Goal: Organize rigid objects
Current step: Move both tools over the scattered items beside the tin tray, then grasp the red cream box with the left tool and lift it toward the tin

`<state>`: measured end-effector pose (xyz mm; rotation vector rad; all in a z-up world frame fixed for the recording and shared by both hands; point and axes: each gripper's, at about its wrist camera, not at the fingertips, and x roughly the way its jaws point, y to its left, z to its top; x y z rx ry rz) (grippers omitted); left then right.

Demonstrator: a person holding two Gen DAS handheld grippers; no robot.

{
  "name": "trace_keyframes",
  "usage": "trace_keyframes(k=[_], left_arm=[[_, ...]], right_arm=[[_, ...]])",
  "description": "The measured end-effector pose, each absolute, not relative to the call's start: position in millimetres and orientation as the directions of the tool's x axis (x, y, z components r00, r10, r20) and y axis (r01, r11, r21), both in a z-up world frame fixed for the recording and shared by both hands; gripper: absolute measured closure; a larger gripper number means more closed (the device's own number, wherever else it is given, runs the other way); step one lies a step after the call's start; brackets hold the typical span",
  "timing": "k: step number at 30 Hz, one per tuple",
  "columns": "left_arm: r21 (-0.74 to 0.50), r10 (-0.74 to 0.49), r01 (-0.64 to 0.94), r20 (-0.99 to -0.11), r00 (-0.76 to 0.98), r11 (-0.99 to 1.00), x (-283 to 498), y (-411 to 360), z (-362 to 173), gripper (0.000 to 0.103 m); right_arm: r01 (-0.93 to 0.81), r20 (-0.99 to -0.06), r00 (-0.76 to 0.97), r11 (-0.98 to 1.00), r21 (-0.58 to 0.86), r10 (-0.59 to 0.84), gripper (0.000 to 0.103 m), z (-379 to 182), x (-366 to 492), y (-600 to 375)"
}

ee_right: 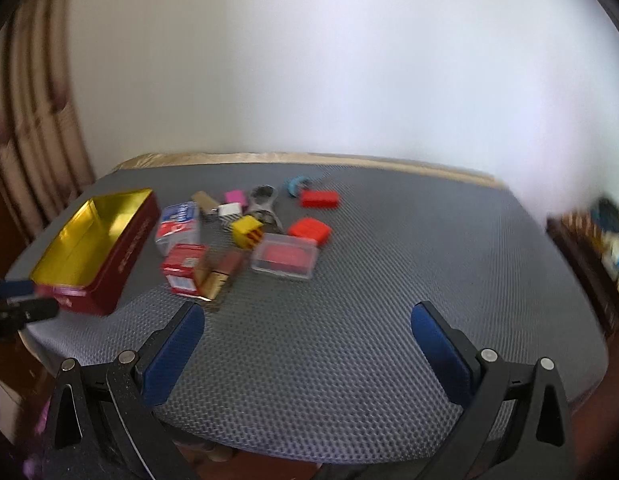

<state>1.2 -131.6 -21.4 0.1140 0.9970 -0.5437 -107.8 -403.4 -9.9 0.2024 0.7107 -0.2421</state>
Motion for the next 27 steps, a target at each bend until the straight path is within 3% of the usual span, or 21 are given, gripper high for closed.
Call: trace_keyframes(k=[3, 10, 25, 26, 27], left_arm=[[-0.217, -0.423, 0.492, -0.832, 0.359, 0.843, 20.9, -164.1, -21.1, 0.013], [-0.240, -0.406, 0.491, -0.874, 0.265, 0.837, 60.0, -218.1, -35.6, 0.013], [-0.178, -0.322, 0.462, -0.912, 0.253, 0.869, 104.3, -246.8, -78.3, 0.014], [-0.179, -0.323, 0.462, -0.912, 0.254, 0.869, 104.9, -247.9, -79.8, 0.015], [-0.178, -0.323, 0.461, -0.911, 0.257, 0.869, 105.8, -247.6, -81.9, 0.028]], right_arm=[[0.299, -0.656, 0.740, 0.946, 0.121, -0.150, 0.000, -10.7, -110.6, -412.6], [0.281, -0.647, 0.750, 0.953, 0.118, -0.141, 0.000, -13.8, -114.6, -420.3], [0.297, -0.690, 0.721, 0.928, 0.224, -0.064, 0.000, -27.3, -102.1, -445.0], [0.297, -0.692, 0.719, 0.928, 0.223, -0.064, 0.000, -27.6, -100.9, -445.0], [0.297, -0.694, 0.717, 0.929, 0.222, -0.064, 0.000, -27.8, -99.8, -444.9]])
